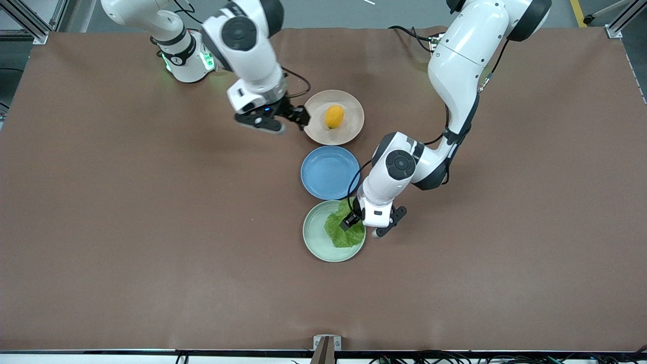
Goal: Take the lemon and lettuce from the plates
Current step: 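Grasp the lettuce with the left gripper while the right gripper reaches the lemon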
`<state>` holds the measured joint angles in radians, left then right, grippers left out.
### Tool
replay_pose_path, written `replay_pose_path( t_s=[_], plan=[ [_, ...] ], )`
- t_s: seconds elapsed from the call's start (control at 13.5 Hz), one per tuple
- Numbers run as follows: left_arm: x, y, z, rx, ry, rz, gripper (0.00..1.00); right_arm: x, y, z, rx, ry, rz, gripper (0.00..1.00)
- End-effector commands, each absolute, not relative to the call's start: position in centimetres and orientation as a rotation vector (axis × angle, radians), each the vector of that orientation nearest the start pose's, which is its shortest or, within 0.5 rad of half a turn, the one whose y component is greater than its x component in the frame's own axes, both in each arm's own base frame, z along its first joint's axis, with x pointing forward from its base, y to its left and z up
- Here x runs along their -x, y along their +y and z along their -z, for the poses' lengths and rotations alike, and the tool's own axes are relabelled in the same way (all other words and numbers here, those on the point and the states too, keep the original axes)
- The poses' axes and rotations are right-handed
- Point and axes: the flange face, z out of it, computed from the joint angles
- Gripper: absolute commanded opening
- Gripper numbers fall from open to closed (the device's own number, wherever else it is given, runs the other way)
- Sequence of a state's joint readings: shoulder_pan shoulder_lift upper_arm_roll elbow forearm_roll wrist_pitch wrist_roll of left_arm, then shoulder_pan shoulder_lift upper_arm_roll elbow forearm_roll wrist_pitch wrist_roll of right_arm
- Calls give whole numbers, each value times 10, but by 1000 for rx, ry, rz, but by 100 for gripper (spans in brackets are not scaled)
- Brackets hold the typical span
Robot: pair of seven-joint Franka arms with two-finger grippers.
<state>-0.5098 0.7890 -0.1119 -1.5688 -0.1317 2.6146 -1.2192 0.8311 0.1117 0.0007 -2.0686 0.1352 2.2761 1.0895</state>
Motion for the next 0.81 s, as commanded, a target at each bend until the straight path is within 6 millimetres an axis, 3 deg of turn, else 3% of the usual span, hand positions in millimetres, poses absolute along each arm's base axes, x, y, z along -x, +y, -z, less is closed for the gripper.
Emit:
replay_pose_path(
  t_s=[0.0, 0.22, 0.44, 0.74],
  plan=[
    [-602, -412, -204, 3205, -1281, 69, 65, -375, 461, -338, 2927, 584, -27, 100],
    [-602, -413, -205, 3208, -1281, 71, 56, -350, 496, -289, 2930, 516, -4, 100],
    [-602, -414, -205, 3211, -1275, 70, 42, -333, 506, -270, 2960, 498, -24, 100],
    [-602, -414, -210, 3219, -1266, 79, 14, -309, 521, -255, 2987, 483, -33, 100]
  ],
)
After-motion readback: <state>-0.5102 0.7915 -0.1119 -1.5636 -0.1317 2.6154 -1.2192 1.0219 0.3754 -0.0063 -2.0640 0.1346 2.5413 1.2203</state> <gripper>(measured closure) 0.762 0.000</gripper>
